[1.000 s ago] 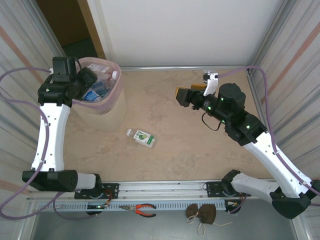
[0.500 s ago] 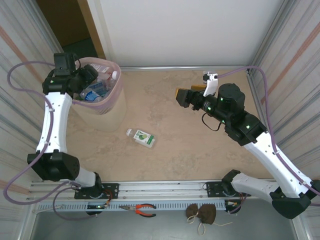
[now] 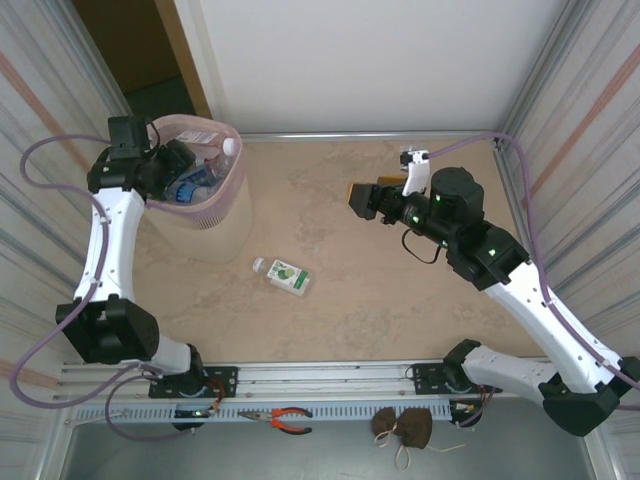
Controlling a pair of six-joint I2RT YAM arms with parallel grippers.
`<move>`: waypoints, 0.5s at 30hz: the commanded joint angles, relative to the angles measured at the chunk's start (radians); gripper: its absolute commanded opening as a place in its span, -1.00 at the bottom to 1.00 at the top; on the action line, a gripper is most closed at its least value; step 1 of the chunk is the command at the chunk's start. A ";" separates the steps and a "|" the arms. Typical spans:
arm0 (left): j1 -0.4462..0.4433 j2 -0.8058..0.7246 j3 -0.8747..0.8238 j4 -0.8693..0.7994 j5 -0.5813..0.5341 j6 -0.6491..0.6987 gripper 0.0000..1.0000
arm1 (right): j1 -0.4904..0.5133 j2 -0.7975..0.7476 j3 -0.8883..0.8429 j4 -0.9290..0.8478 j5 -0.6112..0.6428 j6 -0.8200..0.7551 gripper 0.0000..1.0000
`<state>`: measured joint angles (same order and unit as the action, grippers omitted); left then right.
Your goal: Put the plastic bottles in the bin
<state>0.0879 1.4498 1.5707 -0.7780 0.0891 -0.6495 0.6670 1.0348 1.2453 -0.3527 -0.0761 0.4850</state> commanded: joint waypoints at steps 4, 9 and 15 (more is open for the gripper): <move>-0.002 -0.092 0.069 -0.016 0.057 0.046 0.47 | 0.004 0.057 0.018 -0.052 -0.089 -0.051 0.61; -0.002 -0.135 0.071 -0.005 0.091 0.064 0.46 | 0.055 0.119 0.023 -0.098 -0.084 -0.144 0.56; -0.002 -0.190 0.042 0.031 0.142 0.079 0.49 | 0.162 0.223 0.025 -0.166 -0.003 -0.323 0.50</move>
<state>0.0879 1.2964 1.6157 -0.7753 0.1871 -0.6014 0.7898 1.2217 1.2461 -0.4637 -0.1226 0.2928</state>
